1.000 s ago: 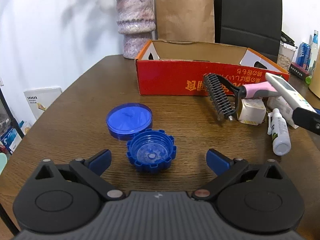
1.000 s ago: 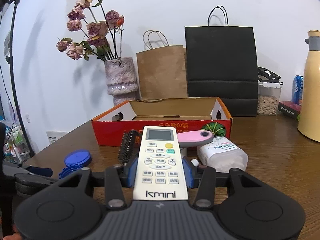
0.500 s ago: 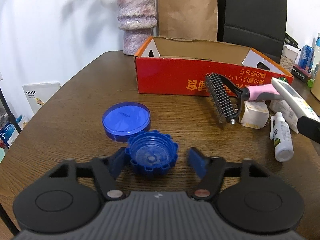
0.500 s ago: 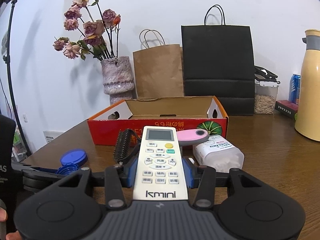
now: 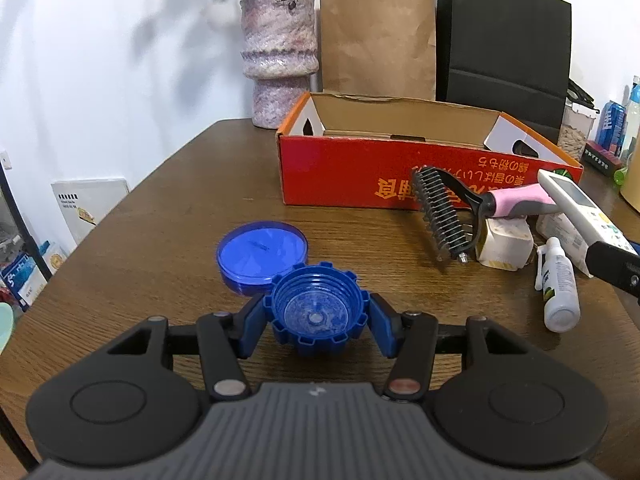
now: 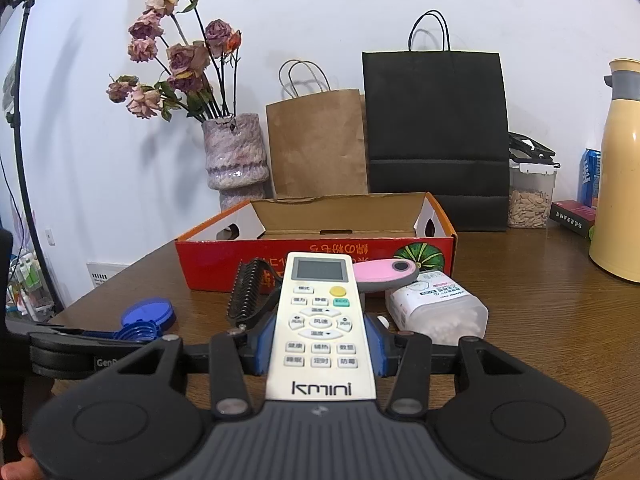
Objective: Organize rigid objects
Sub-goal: 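Carry the blue cap and the remote into the red box and open both grippers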
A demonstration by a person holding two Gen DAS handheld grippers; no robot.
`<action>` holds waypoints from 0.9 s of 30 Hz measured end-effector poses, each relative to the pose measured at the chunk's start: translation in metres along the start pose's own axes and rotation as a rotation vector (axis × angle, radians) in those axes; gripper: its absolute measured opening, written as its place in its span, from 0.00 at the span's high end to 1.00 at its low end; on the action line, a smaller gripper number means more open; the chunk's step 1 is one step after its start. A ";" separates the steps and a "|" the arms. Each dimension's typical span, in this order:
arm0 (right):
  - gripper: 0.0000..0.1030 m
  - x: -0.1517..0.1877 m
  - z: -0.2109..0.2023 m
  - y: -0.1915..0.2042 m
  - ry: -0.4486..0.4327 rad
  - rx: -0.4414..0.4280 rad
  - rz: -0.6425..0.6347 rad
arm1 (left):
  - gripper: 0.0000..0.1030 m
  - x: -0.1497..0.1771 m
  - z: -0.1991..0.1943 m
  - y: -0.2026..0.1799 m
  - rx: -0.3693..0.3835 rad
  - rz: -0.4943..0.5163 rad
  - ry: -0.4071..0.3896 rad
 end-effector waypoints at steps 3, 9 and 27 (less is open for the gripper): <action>0.56 -0.001 0.000 0.000 -0.002 -0.001 0.003 | 0.46 -0.003 -0.005 -0.001 -0.007 0.008 -0.014; 0.56 -0.007 -0.006 -0.001 -0.018 -0.012 0.019 | 0.46 -0.016 -0.016 -0.012 0.011 0.016 -0.048; 0.56 -0.043 0.000 -0.007 -0.075 0.000 0.010 | 0.46 -0.071 -0.023 -0.050 0.040 0.049 -0.152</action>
Point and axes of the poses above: each gripper's, at about its wrist camera, not at the fingertips, and z roughly the way its jaws point, y to its left, x to its underside, the point moved 10 cm from there along z, roughly the way its jaws point, and after that the axes turned 15 degrees about x, right-handed, at the moved point
